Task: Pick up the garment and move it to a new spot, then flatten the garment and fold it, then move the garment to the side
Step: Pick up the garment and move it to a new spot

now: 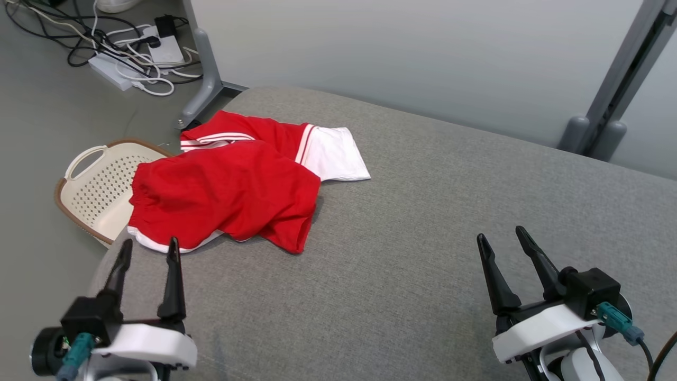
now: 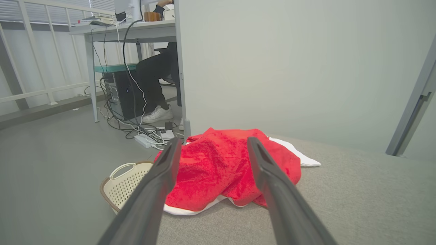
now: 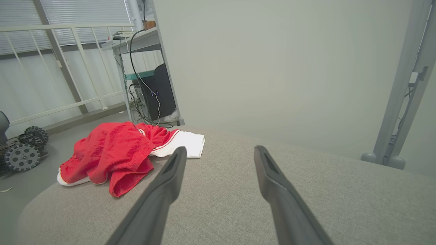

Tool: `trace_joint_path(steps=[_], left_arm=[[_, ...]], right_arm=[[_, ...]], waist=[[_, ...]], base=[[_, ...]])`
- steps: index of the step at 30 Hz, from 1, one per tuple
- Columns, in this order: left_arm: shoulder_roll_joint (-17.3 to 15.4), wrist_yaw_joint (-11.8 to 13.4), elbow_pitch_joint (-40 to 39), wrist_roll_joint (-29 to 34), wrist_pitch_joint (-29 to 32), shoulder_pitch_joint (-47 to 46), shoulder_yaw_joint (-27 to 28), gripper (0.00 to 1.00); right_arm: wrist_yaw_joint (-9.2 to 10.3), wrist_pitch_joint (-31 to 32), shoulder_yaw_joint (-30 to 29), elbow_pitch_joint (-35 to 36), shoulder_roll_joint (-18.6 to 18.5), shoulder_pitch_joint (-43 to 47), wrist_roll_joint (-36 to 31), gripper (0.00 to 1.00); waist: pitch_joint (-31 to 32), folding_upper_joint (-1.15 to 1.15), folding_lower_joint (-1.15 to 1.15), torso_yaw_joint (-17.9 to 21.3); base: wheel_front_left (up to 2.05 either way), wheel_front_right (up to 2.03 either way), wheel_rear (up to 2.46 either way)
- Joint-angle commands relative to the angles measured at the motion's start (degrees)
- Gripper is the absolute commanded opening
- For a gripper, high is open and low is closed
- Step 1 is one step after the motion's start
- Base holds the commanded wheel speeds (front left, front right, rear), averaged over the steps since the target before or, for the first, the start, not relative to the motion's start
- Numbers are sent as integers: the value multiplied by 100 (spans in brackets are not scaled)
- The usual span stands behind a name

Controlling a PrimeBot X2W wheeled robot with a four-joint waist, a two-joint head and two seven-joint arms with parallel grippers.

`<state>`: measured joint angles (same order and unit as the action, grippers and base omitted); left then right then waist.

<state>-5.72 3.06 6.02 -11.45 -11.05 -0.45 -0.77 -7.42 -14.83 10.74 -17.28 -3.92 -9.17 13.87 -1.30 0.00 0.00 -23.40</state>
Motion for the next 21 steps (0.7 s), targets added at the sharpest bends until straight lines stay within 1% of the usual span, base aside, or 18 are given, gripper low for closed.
trace_joint_path(steps=[1,4,9,11,14,19,21], left_arm=[[-84,-46,-45,-70,68,-181,46,100],[-209,-128,-57,-194,302,-387,93,100],[-496,-301,115,-474,1030,-852,229,100],[-648,-337,216,-584,1298,-1066,333,100],[-807,-463,418,-824,1615,-1351,458,100],[-1109,-561,788,-1121,2149,-1743,640,100],[-1183,-602,894,-1262,2314,-1886,710,100]], right_arm=[[-13,-34,0,9,-45,-85,35,100],[-13,-34,3,16,-67,-128,45,100],[-13,-34,9,21,-87,-241,40,100],[-13,-34,20,20,-101,-278,49,100],[-13,-34,21,30,-112,-354,70,100],[-13,-34,8,44,-140,-458,85,100],[-13,-34,-6,50,-149,-473,93,100]], waist=[[-64,0,0,89],[-134,0,0,219],[-261,0,0,493],[-321,0,0,630],[-406,0,0,847],[-558,0,0,1225],[-618,0,0,1373]], base=[[0,0,0],[0,0,0],[0,0,0],[0,0,0],[0,0,0],[0,0,0],[0,0,0]])
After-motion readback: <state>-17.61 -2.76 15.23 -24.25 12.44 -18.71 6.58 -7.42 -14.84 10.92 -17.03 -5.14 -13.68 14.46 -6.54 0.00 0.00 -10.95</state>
